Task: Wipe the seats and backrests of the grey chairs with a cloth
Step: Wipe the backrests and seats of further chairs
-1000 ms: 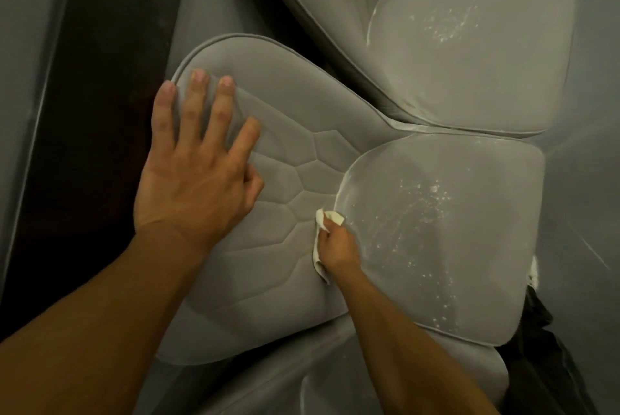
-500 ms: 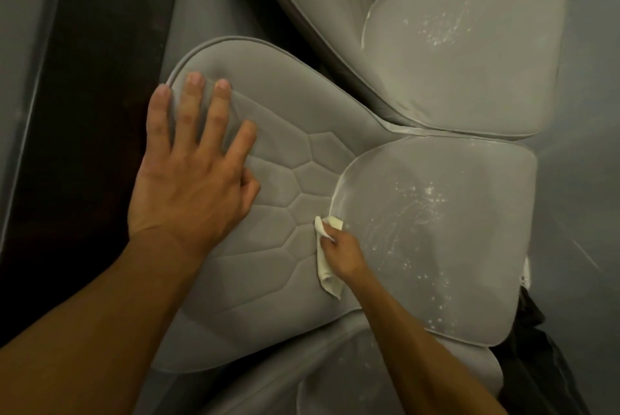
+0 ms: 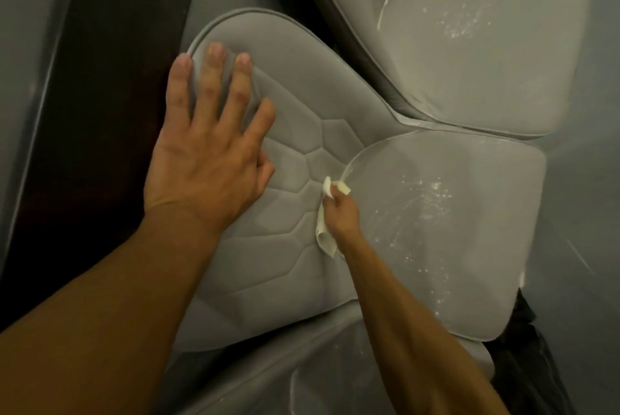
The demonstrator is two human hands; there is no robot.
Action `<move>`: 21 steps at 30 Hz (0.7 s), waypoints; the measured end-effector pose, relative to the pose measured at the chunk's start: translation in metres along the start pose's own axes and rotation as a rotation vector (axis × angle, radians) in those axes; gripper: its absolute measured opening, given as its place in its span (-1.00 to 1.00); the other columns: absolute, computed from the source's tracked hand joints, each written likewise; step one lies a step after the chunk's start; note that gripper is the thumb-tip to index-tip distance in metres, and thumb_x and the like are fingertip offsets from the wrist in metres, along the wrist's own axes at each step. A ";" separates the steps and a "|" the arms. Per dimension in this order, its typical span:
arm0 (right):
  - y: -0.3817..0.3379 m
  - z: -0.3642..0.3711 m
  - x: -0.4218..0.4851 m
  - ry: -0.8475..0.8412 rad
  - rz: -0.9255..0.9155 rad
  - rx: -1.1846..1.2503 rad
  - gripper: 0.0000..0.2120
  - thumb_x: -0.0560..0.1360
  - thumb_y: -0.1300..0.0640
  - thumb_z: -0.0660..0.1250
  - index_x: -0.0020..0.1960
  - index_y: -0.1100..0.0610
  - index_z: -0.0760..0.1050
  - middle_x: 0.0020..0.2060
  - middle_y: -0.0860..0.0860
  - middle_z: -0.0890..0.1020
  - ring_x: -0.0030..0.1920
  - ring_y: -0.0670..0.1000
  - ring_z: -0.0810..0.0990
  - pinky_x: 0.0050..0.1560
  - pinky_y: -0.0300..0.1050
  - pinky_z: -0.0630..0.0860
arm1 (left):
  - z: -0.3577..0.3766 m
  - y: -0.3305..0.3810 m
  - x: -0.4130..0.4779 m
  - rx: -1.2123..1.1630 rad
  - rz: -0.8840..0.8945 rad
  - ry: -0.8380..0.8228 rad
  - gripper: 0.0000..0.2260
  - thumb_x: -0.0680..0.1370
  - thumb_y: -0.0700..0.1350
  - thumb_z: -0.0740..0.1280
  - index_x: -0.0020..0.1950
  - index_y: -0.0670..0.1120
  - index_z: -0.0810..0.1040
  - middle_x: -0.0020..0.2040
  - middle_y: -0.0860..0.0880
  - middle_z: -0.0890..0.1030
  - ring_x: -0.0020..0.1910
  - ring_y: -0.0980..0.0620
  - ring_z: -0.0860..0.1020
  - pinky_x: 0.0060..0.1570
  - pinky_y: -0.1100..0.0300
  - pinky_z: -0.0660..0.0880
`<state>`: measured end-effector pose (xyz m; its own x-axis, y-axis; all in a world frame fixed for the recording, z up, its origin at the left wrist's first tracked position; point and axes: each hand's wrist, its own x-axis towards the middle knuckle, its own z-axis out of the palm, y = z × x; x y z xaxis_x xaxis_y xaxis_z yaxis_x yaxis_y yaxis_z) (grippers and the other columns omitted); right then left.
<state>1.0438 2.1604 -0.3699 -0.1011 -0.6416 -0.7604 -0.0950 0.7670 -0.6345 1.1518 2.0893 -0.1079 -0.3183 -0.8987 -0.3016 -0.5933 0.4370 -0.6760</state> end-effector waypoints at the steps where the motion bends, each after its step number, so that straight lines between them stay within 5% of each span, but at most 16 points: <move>1: -0.001 -0.004 -0.018 -0.040 -0.073 -0.044 -0.63 0.65 0.18 0.19 0.45 0.17 0.42 0.37 0.14 0.50 0.40 0.12 0.43 0.33 -0.25 0.25 | -0.001 0.000 0.000 -0.002 0.001 -0.006 -0.39 0.62 0.24 -0.17 0.63 0.01 -0.08 0.62 -0.29 -0.24 0.59 -0.39 -0.20 0.55 -0.33 -0.09; 5: -0.006 -0.012 -0.088 -0.202 -0.439 -0.113 -0.61 0.65 0.16 0.19 0.46 -0.03 0.40 0.34 -0.06 0.50 0.36 -0.07 0.45 0.32 -0.47 0.20 | -0.003 0.000 -0.001 0.002 0.003 -0.009 -0.36 0.62 0.24 -0.17 0.65 0.01 -0.12 0.62 -0.28 -0.25 0.59 -0.39 -0.21 0.54 -0.34 -0.10; 8: -0.002 -0.010 -0.125 -0.308 -0.575 -0.039 -0.61 0.65 0.12 0.19 0.46 -0.09 0.42 0.41 -0.05 0.48 0.38 -0.13 0.45 0.42 -0.32 0.28 | -0.003 0.000 -0.001 0.003 -0.001 -0.018 -0.35 0.61 0.25 -0.17 0.64 0.00 -0.14 0.61 -0.28 -0.27 0.59 -0.39 -0.22 0.54 -0.33 -0.10; 13: 0.036 -0.001 -0.114 -0.240 -0.480 -0.156 -0.56 0.58 -0.05 0.14 0.43 -0.36 0.33 0.36 -0.01 0.52 0.32 -0.03 0.52 0.38 -0.20 0.39 | -0.002 0.000 -0.002 -0.007 -0.008 -0.001 -0.36 0.62 0.26 -0.16 0.63 -0.01 -0.12 0.62 -0.27 -0.24 0.60 -0.38 -0.20 0.55 -0.33 -0.07; 17: 0.039 0.002 -0.098 -0.175 -0.311 -0.176 -0.56 0.56 -0.01 0.15 0.41 -0.26 0.41 0.32 0.02 0.56 0.30 0.04 0.54 0.30 -0.29 0.34 | -0.002 0.001 -0.001 -0.006 -0.009 0.010 -0.37 0.62 0.25 -0.16 0.63 -0.01 -0.09 0.63 -0.27 -0.20 0.60 -0.37 -0.17 0.54 -0.32 -0.03; 21: 0.003 0.002 -0.136 -0.231 -0.559 0.010 -0.59 0.61 0.10 0.21 0.43 -0.12 0.45 0.31 -0.02 0.57 0.28 -0.06 0.55 0.33 -0.23 0.41 | -0.001 0.001 -0.001 0.010 -0.008 0.005 -0.36 0.61 0.25 -0.19 0.64 0.00 -0.09 0.63 -0.27 -0.22 0.60 -0.37 -0.18 0.54 -0.32 -0.03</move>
<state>1.0597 2.2497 -0.2686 0.1791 -0.9298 -0.3215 -0.0627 0.3153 -0.9469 1.1504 2.0911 -0.1074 -0.3173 -0.9020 -0.2927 -0.5884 0.4294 -0.6851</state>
